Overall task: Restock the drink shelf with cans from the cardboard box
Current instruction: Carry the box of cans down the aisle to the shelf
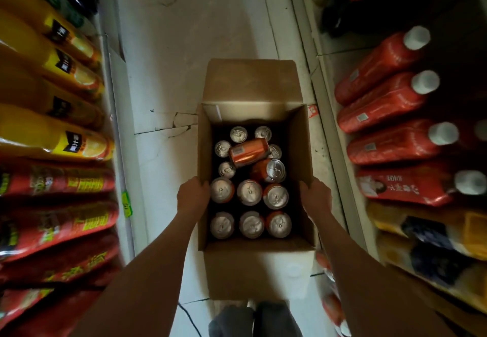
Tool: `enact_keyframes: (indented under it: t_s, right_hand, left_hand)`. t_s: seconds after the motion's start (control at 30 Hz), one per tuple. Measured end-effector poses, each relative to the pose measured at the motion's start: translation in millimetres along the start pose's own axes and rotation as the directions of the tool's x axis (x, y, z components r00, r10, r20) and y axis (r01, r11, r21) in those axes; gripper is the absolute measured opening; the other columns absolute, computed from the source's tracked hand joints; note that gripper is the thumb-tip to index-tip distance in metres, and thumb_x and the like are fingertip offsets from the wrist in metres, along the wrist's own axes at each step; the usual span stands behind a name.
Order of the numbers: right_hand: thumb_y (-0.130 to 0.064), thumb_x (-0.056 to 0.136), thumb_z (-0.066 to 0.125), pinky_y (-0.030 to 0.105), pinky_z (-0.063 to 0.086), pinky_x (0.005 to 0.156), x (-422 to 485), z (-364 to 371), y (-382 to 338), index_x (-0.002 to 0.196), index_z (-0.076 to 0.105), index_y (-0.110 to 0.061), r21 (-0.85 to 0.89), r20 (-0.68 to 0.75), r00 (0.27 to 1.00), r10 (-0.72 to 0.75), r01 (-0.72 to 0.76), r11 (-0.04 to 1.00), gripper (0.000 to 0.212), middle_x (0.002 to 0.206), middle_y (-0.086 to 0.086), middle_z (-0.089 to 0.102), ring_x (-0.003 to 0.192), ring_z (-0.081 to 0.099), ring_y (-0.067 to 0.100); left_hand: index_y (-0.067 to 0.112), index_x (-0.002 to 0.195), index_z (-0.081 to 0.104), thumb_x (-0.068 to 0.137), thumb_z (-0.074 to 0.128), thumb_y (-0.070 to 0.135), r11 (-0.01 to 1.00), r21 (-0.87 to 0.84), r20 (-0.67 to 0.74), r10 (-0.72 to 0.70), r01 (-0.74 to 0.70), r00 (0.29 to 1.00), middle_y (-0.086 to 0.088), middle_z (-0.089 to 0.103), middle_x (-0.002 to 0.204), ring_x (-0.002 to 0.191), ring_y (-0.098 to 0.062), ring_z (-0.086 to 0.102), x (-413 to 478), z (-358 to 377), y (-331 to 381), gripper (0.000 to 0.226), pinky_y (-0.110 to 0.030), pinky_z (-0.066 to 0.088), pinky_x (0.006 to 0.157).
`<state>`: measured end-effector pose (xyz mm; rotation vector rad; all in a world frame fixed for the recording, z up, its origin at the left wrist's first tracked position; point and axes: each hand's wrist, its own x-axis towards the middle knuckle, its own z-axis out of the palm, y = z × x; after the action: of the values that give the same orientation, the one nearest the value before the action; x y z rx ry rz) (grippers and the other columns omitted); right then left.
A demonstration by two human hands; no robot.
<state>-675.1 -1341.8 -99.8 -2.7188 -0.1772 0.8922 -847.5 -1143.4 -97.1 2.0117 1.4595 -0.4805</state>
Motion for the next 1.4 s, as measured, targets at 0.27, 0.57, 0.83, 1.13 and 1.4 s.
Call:
enact_keyframes:
  t_s: [0.27, 0.57, 0.83, 1.13, 1.4]
  right_hand:
    - [-0.021, 0.097, 0.049, 0.035, 0.045, 0.082, -39.4, 15.1, 47.1, 0.115, 0.058, 0.004, 0.058, -0.001, 0.999, 0.045, -0.044, 0.997, 0.032, 0.112, 0.025, 0.063, 0.104, 0.059, 0.038]
    - [-0.020, 0.098, 0.047, 0.032, 0.044, 0.077, -66.8, 20.5, 87.8, 0.113, 0.060, 0.001, 0.054, 0.027, 0.999, -0.023, 0.022, 0.998, 0.030, 0.109, 0.023, 0.065, 0.101, 0.060, 0.037]
    - [-0.020, 0.097, 0.048, 0.032, 0.042, 0.079, -89.9, 21.3, 129.2, 0.115, 0.059, 0.002, 0.082, 0.008, 1.000, -0.012, 0.012, 0.997, 0.031, 0.111, 0.023, 0.064, 0.103, 0.059, 0.037]
    - [-0.021, 0.097, 0.049, 0.035, 0.045, 0.084, -105.3, 21.5, 152.4, 0.116, 0.058, -0.001, 0.070, 0.030, 0.999, -0.027, 0.025, 0.997, 0.030, 0.111, 0.021, 0.065, 0.102, 0.060, 0.036]
    - [-0.020, 0.096, 0.049, 0.038, 0.045, 0.086, -113.1, 22.8, 146.9, 0.124, 0.053, -0.004, 0.106, 0.009, 1.000, 0.029, -0.029, 0.994, 0.032, 0.117, 0.020, 0.063, 0.107, 0.058, 0.036]
  left_hand:
    - [-0.003, 0.114, 0.058, 0.100, 0.041, 0.025, 1.000, 0.005, 0.021, -0.009, 0.009, 1.000, -0.021, 0.062, 0.114, 0.106, -0.036, 0.058, -46.6, 27.6, -21.5, 0.035, -0.036, 0.045, 0.086]
    - [-0.005, 0.110, 0.058, 0.100, 0.042, 0.024, 0.999, -0.025, -0.009, -0.043, 0.043, 0.999, -0.022, 0.063, 0.110, 0.102, -0.036, 0.059, -98.8, 62.3, -48.4, 0.034, -0.035, 0.043, 0.082]
    - [-0.004, 0.108, 0.060, 0.099, 0.043, 0.023, 1.000, -0.030, -0.024, 0.000, -0.001, 1.000, -0.022, 0.064, 0.107, 0.099, -0.036, 0.060, -127.8, 86.8, -49.4, 0.033, -0.037, 0.045, 0.083]
    - [-0.006, 0.112, 0.059, 0.099, 0.046, 0.022, 0.996, -0.078, -0.026, -0.050, 0.047, 0.998, -0.024, 0.064, 0.111, 0.105, -0.037, 0.059, -170.4, 110.0, -60.2, 0.034, -0.036, 0.042, 0.087]
    - [-0.008, 0.116, 0.056, 0.098, 0.048, 0.021, 0.982, -0.143, -0.005, -0.127, 0.125, 0.992, -0.025, 0.062, 0.115, 0.108, -0.037, 0.058, -178.7, 107.3, -57.8, 0.035, -0.036, 0.043, 0.087]
